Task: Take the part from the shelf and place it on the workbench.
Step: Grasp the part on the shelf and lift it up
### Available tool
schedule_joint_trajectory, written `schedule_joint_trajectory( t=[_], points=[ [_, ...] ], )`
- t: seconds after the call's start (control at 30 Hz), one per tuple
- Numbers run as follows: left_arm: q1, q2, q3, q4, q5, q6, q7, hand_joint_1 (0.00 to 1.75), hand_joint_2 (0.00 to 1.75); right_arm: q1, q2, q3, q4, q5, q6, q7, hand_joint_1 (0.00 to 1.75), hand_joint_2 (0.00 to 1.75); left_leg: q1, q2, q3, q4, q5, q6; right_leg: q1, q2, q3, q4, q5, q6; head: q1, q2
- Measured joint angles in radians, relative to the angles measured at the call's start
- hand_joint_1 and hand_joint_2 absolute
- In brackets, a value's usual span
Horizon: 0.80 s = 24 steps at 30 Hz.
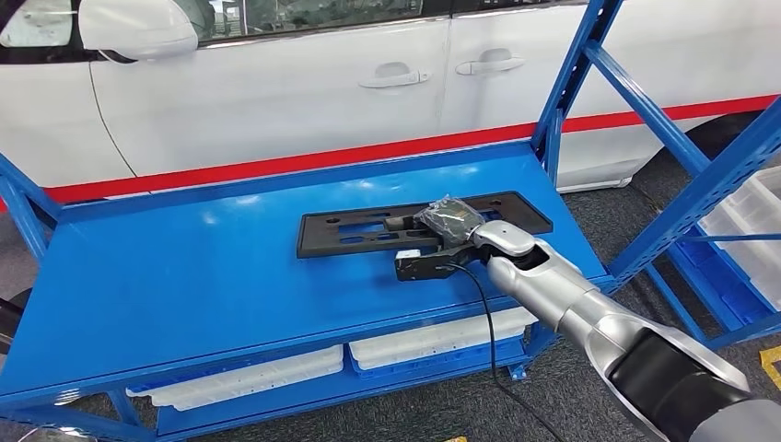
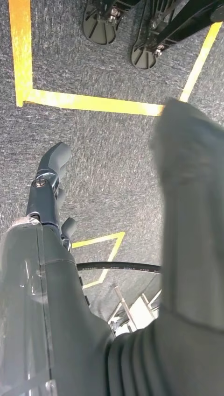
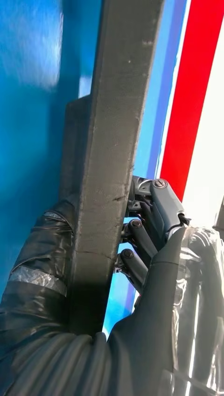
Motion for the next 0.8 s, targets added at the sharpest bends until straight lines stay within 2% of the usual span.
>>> schedule_joint_trajectory(
  t=[0.2,0.4,0.5,0.63,0.8],
  points=[
    [-0.007,0.024,-0.028,0.000,-0.034,-0.015,-0.016,0.00,1.75,0.011,0.022,0.000,-0.013,-0.040,-0.025,-0.033,1.75,1.75,0.001,0.000,0.001,0.000,0.000,0.000,0.001,0.000,0.000,0.000,0.000,0.000,0.000,0.000],
    [-0.041,0.118,-0.080,0.000,-0.122,-0.063,-0.036,0.00,1.75,0.035,0.098,-0.018,-0.122,-0.153,-0.037,-0.045,1.75,1.75,0.004,0.002,0.001,-0.001,0.001,-0.003,0.003,0.003,0.001,0.001,0.000,-0.001,0.000,0.000],
    [-0.058,0.146,-0.094,0.000,-0.132,-0.069,-0.032,0.00,1.75,0.054,0.132,-0.028,-0.197,-0.202,-0.073,-0.063,1.75,1.75,0.005,0.002,0.002,-0.001,0.001,-0.004,0.003,0.003,0.000,0.001,-0.001,-0.002,0.000,0.000],
    [-0.054,0.131,-0.093,0.000,-0.094,-0.043,-0.016,0.00,1.75,0.103,0.123,-0.065,-0.300,-0.243,-0.138,-0.091,1.75,1.75,0.004,0.001,0.001,-0.001,0.001,-0.004,0.003,0.001,0.000,0.001,-0.001,-0.003,0.000,0.000],
    [-0.028,0.050,-0.076,0.001,-0.044,0.019,-0.009,0.00,1.75,0.185,0.044,-0.176,-0.391,-0.280,-0.196,-0.162,1.75,1.75,0.000,0.000,-0.001,-0.001,0.000,-0.002,-0.001,0.001,0.001,0.000,-0.001,-0.002,0.000,0.000]
  ],
)
